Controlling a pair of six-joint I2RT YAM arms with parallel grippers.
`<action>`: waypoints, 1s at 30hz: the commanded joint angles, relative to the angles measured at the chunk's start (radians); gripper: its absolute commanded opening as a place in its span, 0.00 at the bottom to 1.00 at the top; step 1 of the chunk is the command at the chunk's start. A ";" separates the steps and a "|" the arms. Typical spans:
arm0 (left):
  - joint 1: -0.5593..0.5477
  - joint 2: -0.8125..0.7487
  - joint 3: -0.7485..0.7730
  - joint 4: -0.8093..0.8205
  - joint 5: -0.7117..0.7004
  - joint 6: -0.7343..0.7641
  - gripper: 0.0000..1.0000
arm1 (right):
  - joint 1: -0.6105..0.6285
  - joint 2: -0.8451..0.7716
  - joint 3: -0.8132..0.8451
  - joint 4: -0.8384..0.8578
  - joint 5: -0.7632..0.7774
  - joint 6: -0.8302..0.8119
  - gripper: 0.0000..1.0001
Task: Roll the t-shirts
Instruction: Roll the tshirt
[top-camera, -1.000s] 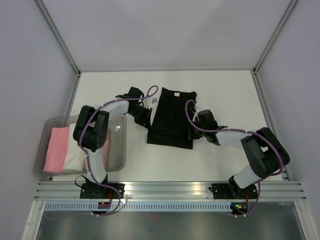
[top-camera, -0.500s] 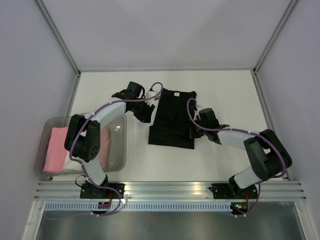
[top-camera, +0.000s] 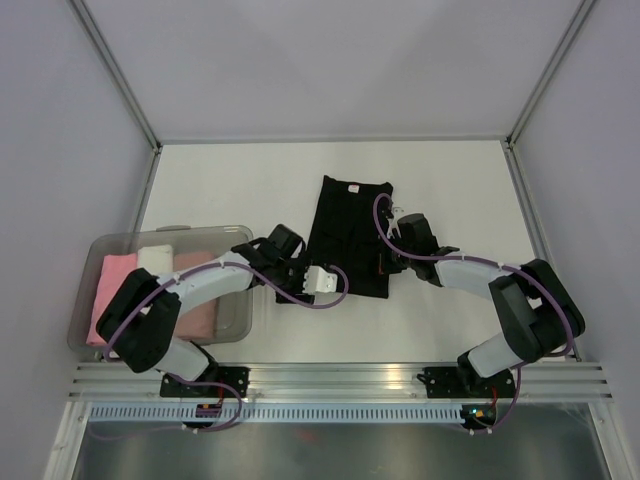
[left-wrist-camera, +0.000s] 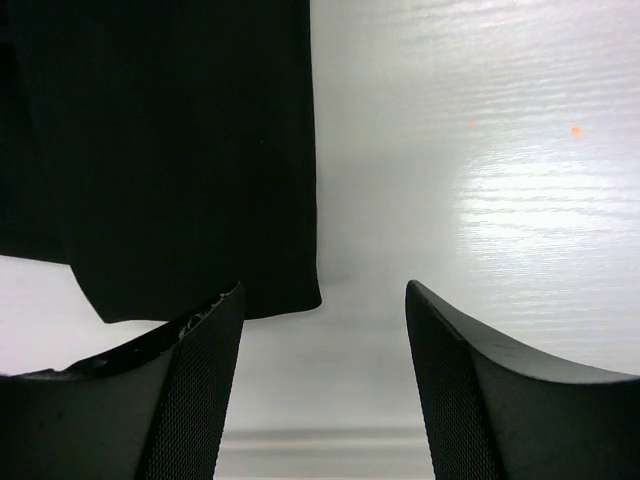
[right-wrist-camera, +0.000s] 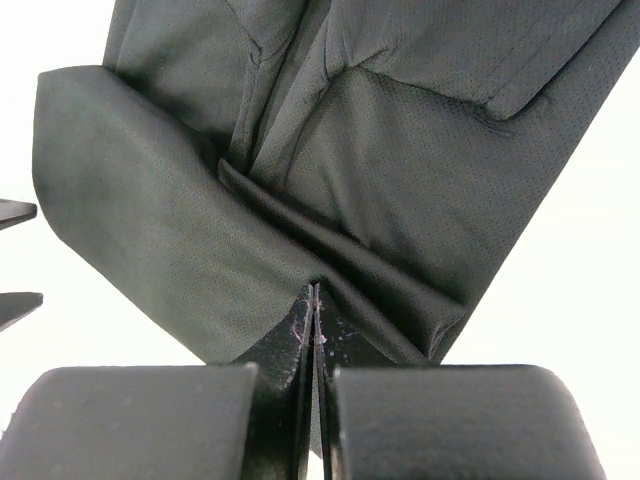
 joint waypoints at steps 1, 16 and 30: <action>-0.019 0.001 -0.021 0.156 -0.056 0.120 0.71 | -0.004 -0.022 0.009 0.029 -0.007 -0.004 0.01; -0.025 0.115 -0.084 0.258 -0.129 0.137 0.39 | -0.004 -0.088 0.026 -0.007 -0.066 -0.113 0.10; 0.015 0.100 0.056 0.094 0.007 0.008 0.02 | 0.137 -0.602 -0.236 -0.181 -0.094 -1.064 0.61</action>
